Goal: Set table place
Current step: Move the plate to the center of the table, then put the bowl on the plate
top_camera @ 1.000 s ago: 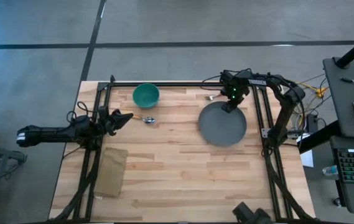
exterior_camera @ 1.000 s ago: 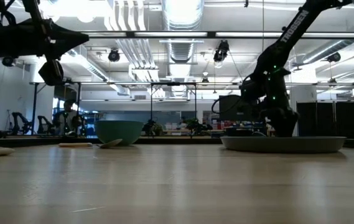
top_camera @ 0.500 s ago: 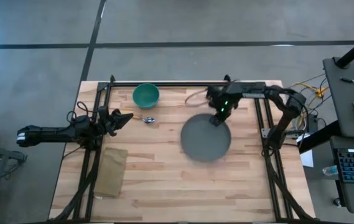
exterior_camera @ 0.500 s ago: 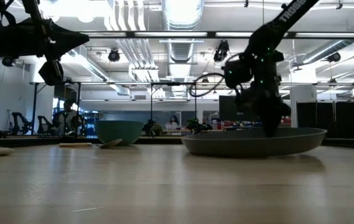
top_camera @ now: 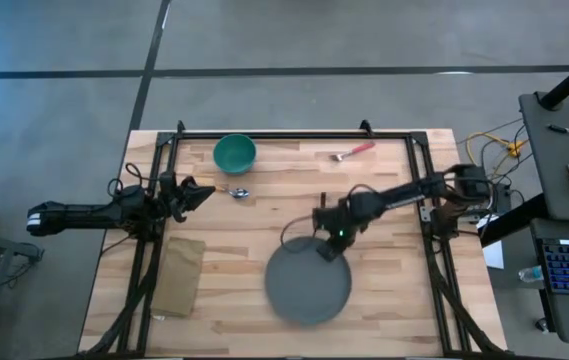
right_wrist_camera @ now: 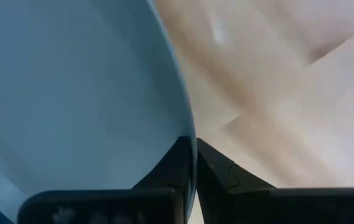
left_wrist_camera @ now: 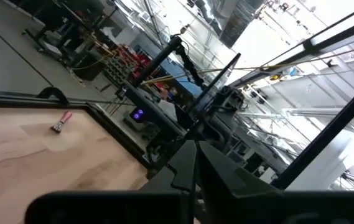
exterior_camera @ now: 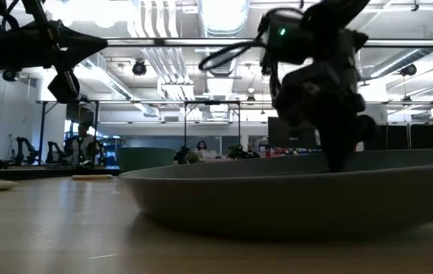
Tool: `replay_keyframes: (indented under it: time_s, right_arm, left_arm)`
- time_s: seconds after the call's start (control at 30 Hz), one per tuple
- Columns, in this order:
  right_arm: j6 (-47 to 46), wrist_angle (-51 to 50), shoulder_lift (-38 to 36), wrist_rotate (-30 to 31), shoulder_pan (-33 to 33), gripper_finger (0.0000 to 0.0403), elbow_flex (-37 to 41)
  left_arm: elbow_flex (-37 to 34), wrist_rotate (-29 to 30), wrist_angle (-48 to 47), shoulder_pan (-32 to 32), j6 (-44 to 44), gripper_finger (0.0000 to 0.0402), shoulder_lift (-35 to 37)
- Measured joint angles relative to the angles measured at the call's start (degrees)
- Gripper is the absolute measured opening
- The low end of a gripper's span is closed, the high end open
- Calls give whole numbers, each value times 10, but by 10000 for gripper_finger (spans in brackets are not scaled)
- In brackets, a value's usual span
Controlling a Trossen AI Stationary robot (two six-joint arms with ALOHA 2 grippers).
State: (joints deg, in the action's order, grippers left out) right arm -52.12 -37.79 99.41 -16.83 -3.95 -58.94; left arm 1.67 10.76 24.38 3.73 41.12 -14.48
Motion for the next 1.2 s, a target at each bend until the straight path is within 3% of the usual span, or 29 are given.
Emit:
replay_keyframes:
  time_s: [0.2, 0.3, 0.53, 0.97, 1.2]
  right_arm:
    - [-114, 67, 0, 5, -64, 12, 10]
    - [-163, 71, 0, 45, -91, 12, 16]
    - [-230, 63, 0, 65, -108, 19, 22]
    - [-240, 65, -4, 18, -114, 139, 22]
    - [-225, -14, -41, 64, -110, 183, 22]
  left_arm:
    - [0, -3, 0, 0, 1, 2, 0]
    - [0, -3, 1, 0, 1, 2, 0]
    - [0, -3, 1, 0, 0, 2, -1]
    - [-1, -2, 29, 0, 4, 2, 1]
    - [0, 10, 40, 0, 5, 2, -5]
